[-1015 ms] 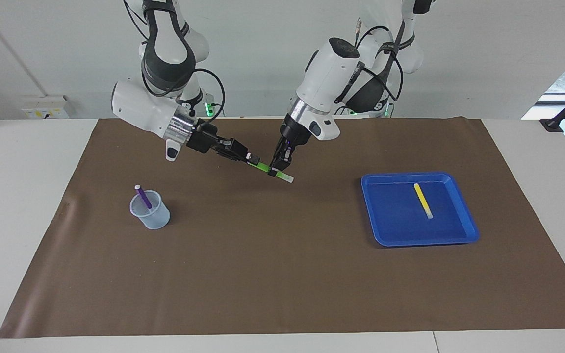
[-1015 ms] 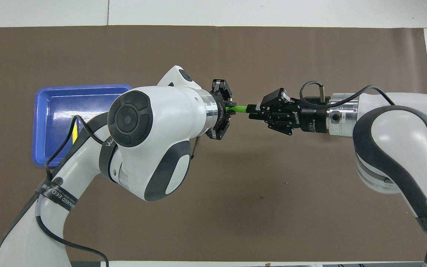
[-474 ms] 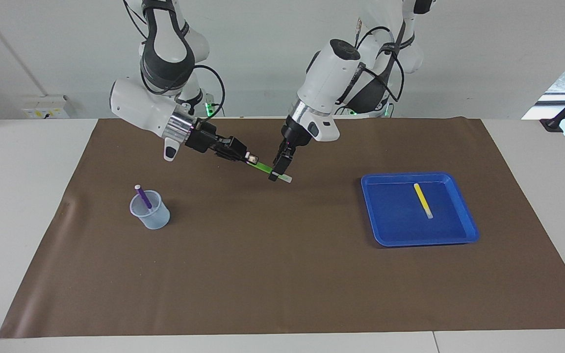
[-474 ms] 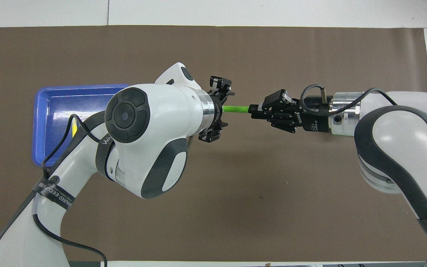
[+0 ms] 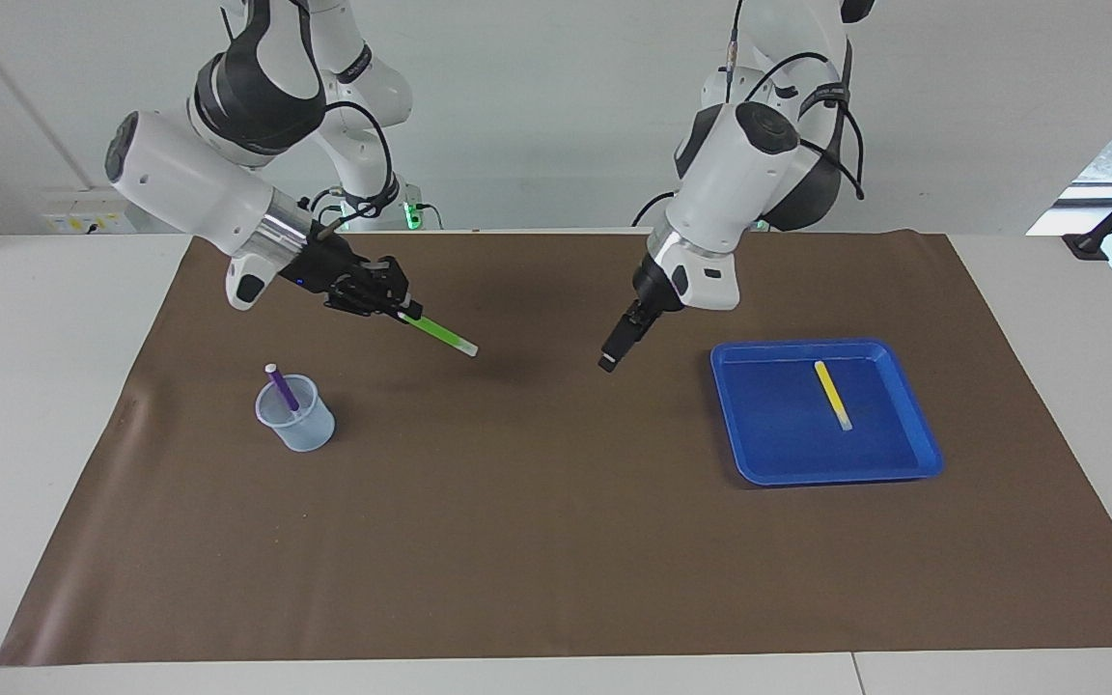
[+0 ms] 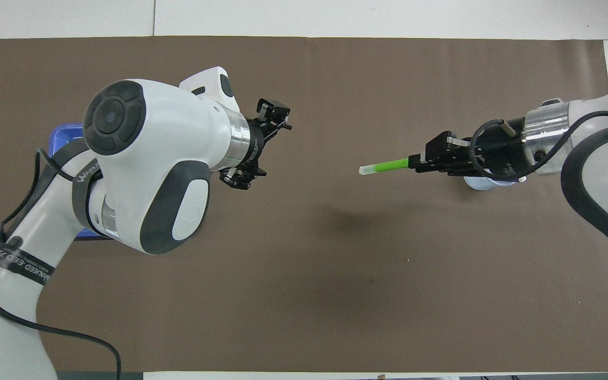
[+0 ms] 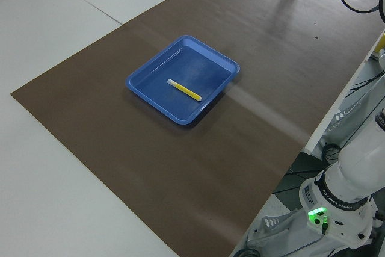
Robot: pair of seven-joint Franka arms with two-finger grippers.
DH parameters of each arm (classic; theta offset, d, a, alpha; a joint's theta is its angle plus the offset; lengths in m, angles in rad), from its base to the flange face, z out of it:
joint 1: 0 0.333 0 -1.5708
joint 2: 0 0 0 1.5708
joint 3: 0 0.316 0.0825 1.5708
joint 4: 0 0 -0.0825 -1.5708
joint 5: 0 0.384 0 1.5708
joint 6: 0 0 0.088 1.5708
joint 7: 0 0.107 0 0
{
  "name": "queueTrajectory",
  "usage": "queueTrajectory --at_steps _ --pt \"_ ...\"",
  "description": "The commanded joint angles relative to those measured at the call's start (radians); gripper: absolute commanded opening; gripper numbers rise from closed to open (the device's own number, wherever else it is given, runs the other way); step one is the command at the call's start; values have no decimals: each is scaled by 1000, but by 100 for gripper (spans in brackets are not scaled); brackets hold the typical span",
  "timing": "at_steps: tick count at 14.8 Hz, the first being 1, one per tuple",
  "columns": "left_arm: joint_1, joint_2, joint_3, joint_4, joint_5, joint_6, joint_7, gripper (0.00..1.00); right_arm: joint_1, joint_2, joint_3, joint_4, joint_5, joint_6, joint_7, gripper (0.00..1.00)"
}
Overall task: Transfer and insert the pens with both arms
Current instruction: 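Insert the green pen into the cup while the left gripper returns, then grasp the yellow pen in the tray with the left gripper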
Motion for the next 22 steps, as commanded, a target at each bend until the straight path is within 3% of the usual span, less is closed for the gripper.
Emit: queueTrajectory --at_steps 1,3,5,7,13,18,22 --pt "109 -91 -5 -164 54 -4 319 100 -31 68 9 161 -206 -130 -156 0" --pt "196 -121 -5 -236 71 0 574 100 -23 92 10 220 -400 -159 -304 0" --pt "280 -107 -5 -258 74 2 778 100 -9 93 12 200 -569 -101 -462 0" --pt "345 -92 -5 -287 130 43 920 100 -11 83 12 157 -633 -43 -521 0" --pt "459 -24 -5 -355 219 181 1166 100 -17 -6 10 -89 -688 175 -584 0" --pt "471 -13 -5 -462 258 261 1193 97 -29 -22 10 -160 -696 206 -616 0" --pt "512 -15 -5 -487 258 278 1193 93 -43 -52 10 -248 -696 287 -616 0"
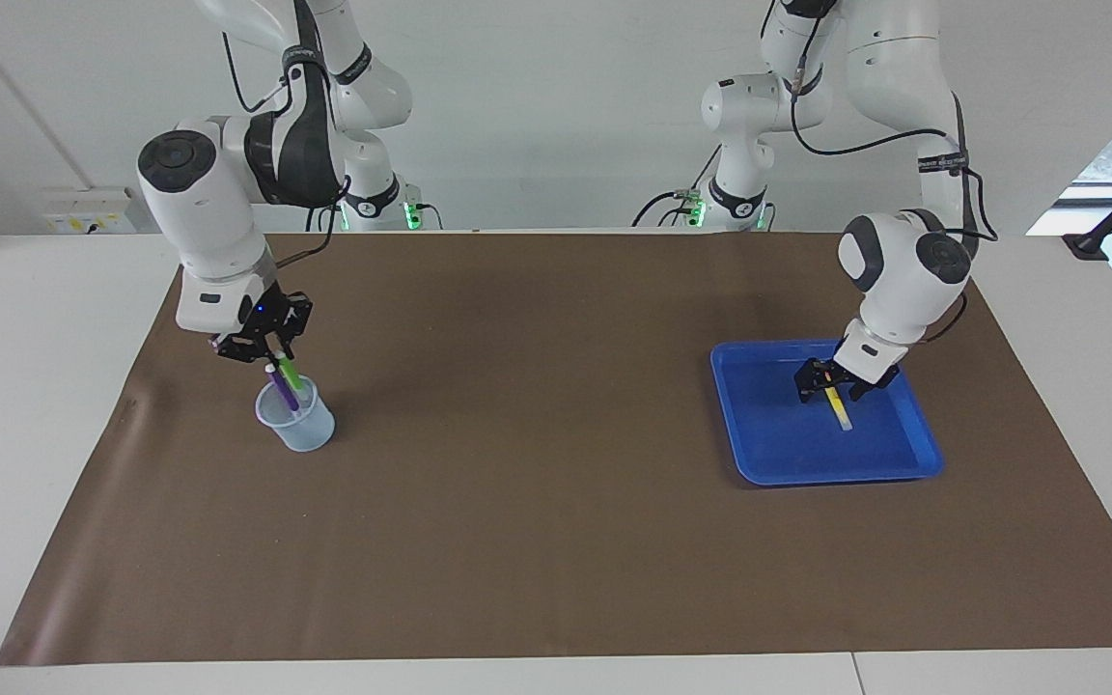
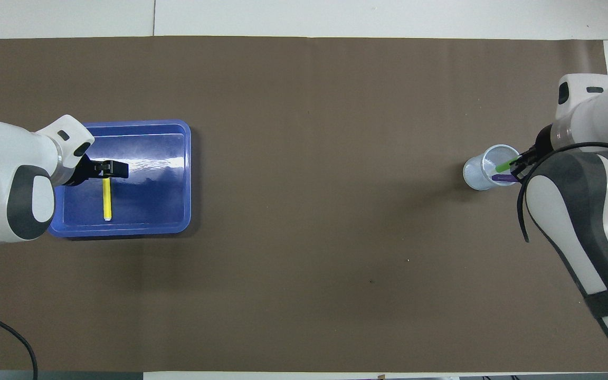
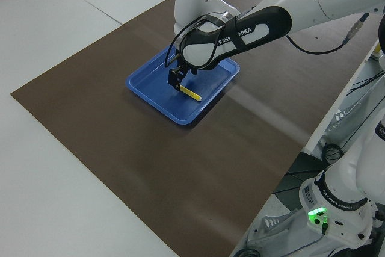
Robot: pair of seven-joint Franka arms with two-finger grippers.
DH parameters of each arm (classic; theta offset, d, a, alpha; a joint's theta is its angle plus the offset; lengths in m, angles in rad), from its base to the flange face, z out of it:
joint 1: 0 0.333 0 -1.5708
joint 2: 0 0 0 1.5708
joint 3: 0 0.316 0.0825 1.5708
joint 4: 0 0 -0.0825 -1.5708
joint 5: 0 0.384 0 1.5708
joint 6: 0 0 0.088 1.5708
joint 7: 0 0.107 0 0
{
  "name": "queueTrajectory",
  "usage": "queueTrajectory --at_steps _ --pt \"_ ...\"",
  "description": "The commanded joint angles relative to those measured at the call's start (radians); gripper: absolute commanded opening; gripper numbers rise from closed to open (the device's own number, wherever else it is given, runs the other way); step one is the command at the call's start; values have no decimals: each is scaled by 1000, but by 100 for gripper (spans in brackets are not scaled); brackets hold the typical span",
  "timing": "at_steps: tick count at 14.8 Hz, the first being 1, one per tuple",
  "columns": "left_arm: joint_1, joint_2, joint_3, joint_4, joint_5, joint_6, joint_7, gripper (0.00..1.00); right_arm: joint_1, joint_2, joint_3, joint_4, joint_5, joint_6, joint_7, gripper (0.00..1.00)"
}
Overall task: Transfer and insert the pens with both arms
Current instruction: 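Grasp the yellow pen in the tray with the left gripper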
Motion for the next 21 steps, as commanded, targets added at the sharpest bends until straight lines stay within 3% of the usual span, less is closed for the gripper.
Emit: queueTrajectory --at_steps 1,2,3,4,5,6,8,10,13,17,19,21 --pt "33 -21 -9 -31 22 23 13 87 -27 -44 9 -80 -20 56 -19 0" --pt "33 -21 -9 -31 22 21 8 71 -33 -36 9 -84 -20 63 -19 0" --pt "33 -23 -9 -31 22 16 4 43 -45 -35 9 -84 -20 74 -22 2" --pt "33 -21 -9 -31 22 18 -2 3 -47 -33 9 -84 -20 77 -22 33" --pt "31 -21 -9 -31 22 18 -2 0 -45 -33 11 -84 -20 77 -22 48" --pt "28 -21 -9 -31 22 16 -2 0 -44 -33 11 -84 -20 77 -21 69" --pt "19 -23 -9 -28 22 12 -4 0 -40 -28 11 -71 -15 68 -19 82" --pt "16 -32 -11 -17 22 -23 -31 0 -36 -15 14 -4 5 18 -19 83" --pt "-24 -43 -13 79 20 -169 -117 0 24 -2 14 147 126 -122 16 87" --pt "-123 -41 -19 236 9 -355 -339 0 76 -10 15 169 332 -153 250 100" --pt "-205 -40 -19 300 0 -408 -528 0 107 -13 15 164 467 -157 423 100" --pt "-278 -29 -19 356 -101 -418 -709 0 136 -18 15 153 590 -151 597 100"
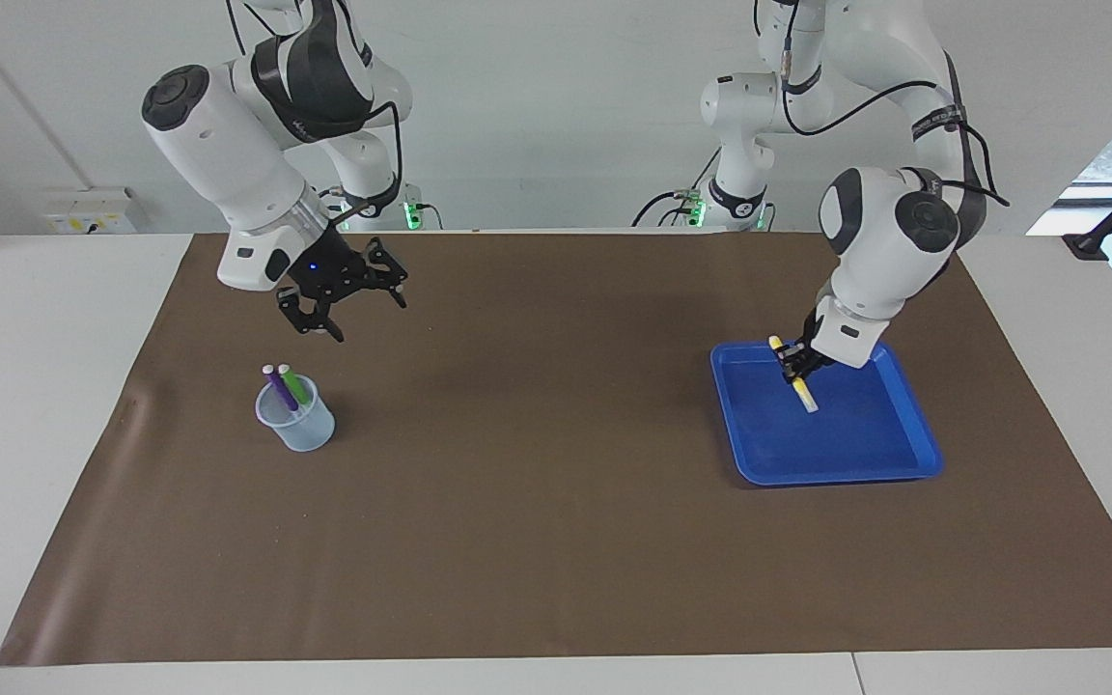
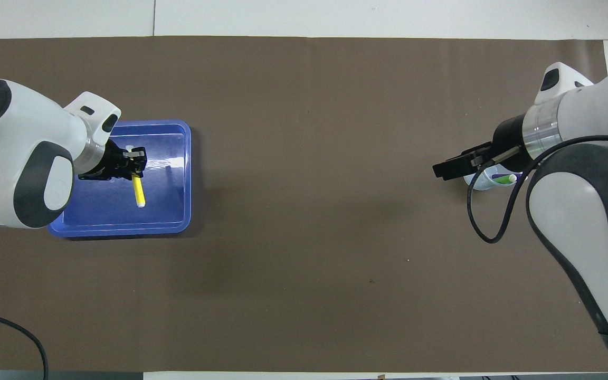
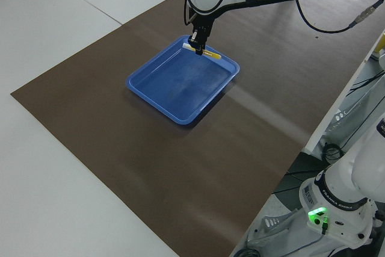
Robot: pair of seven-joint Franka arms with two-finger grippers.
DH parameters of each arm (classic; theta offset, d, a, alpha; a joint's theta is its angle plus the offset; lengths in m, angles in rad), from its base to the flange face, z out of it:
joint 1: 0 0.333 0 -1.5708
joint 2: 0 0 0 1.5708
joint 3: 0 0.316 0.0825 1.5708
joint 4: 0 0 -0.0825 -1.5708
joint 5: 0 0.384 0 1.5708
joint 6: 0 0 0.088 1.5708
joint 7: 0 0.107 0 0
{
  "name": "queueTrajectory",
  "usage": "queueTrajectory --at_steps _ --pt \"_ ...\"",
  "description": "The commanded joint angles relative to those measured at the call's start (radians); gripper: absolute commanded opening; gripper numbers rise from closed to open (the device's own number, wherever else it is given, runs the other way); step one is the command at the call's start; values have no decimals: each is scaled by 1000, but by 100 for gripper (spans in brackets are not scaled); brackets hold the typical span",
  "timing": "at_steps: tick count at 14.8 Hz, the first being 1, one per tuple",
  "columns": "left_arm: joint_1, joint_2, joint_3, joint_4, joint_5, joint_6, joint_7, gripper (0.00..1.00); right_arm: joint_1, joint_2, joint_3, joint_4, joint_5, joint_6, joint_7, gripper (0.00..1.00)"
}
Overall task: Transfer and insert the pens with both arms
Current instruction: 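Grasp the yellow pen in the tray with the left gripper, then carry the yellow pen toward the right gripper with the left gripper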
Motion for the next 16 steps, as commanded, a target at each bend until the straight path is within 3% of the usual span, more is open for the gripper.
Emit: queueTrajectory --at_steps 1,3,6,8,11,13,16 --pt "-99 22 11 79 -93 -28 -227 0 23 -6 0 -19 162 6 216 100" --pt "-162 32 11 103 -132 21 -402 0 22 -21 -2 -57 301 55 304 100" --pt "-271 51 11 104 -198 209 -692 0 23 -64 0 -184 495 177 295 100" --pt "-309 55 11 108 -208 257 -826 0 35 -78 0 -246 604 249 292 100" --pt "-368 68 11 122 -259 327 -982 0 83 -99 0 -327 726 354 266 100" --pt "-406 71 11 120 -276 406 -1091 0 81 -99 0 -373 831 362 151 100" --pt "-434 77 11 119 -276 461 -1196 0 87 -101 0 -379 862 379 153 100"
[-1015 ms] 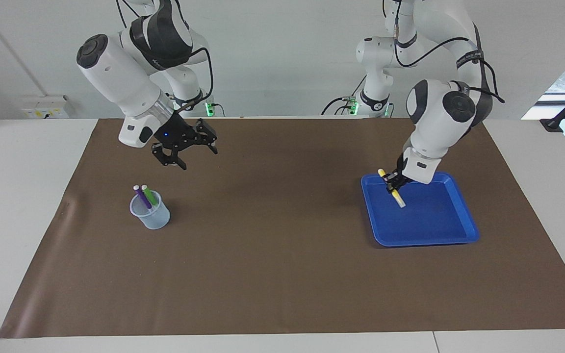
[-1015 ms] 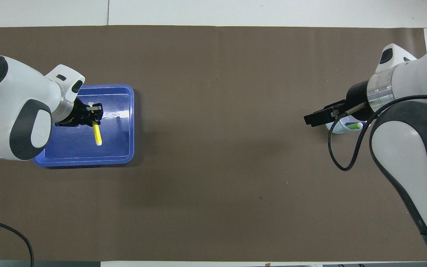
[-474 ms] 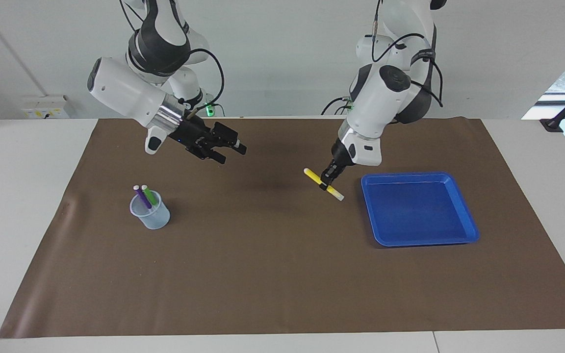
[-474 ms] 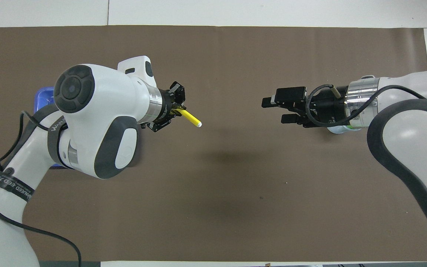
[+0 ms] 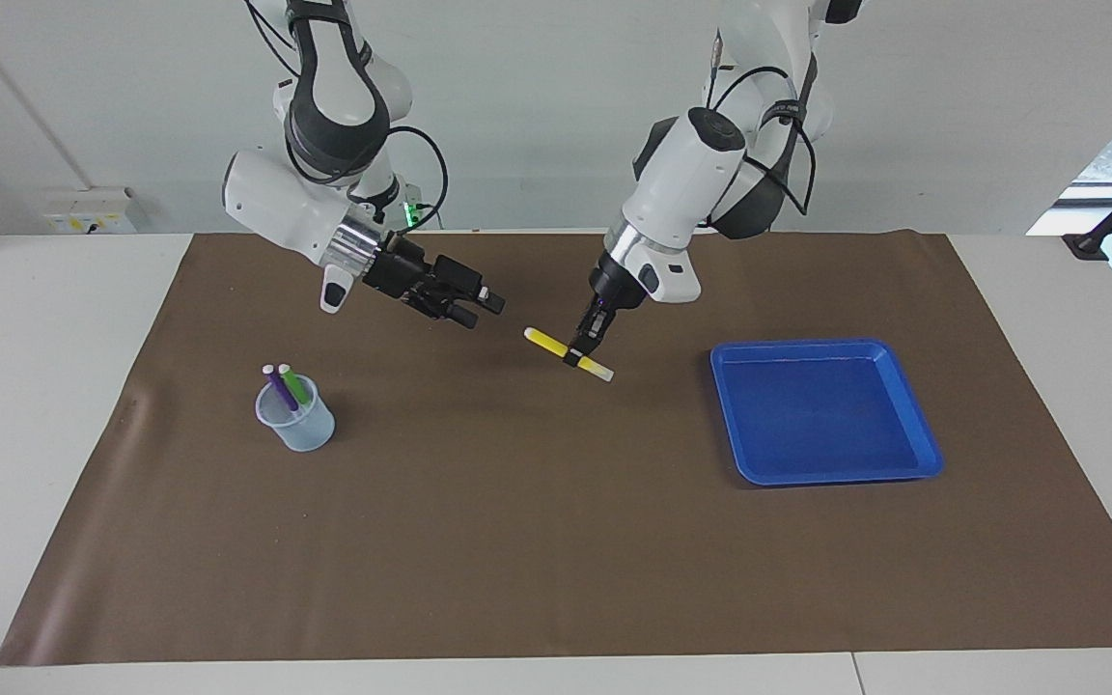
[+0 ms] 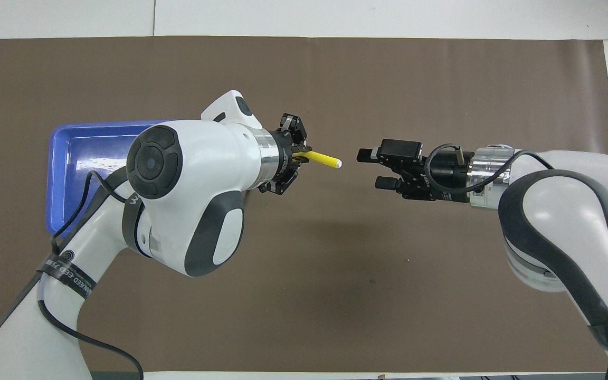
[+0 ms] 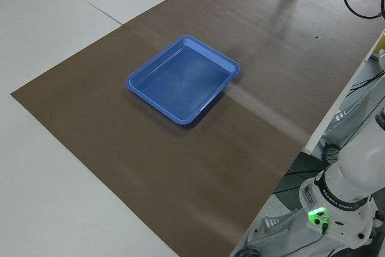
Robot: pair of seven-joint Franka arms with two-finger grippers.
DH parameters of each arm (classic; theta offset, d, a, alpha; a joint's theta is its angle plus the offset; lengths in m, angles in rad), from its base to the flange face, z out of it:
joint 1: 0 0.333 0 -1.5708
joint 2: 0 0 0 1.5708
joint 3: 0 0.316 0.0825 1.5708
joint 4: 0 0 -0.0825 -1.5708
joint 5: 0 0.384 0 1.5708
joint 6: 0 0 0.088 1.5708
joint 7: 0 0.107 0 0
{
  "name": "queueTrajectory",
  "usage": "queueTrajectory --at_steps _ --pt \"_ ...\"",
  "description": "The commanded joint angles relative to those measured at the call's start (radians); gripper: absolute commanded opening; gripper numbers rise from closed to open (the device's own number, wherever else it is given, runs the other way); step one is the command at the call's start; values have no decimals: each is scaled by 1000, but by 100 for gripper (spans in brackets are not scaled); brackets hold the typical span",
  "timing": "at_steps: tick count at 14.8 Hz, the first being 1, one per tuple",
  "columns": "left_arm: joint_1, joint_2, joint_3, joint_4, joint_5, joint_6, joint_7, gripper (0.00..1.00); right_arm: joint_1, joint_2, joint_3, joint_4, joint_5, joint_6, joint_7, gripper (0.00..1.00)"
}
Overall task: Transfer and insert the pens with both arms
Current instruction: 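Carry the yellow pen toward the right gripper with the left gripper, then grasp the yellow pen with the right gripper and open the left gripper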
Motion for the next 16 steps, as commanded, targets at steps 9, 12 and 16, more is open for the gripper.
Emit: queueTrajectory --at_steps 9,12,16 --pt "-104 21 15 3 -22 92 -172 0 20 -24 2 -23 30 68 52 68" --pt "-113 21 15 1 -22 92 -187 0 20 -24 2 -23 30 66 52 57" --pt "-113 21 15 1 -22 92 -188 0 19 -24 2 -23 30 55 54 0"
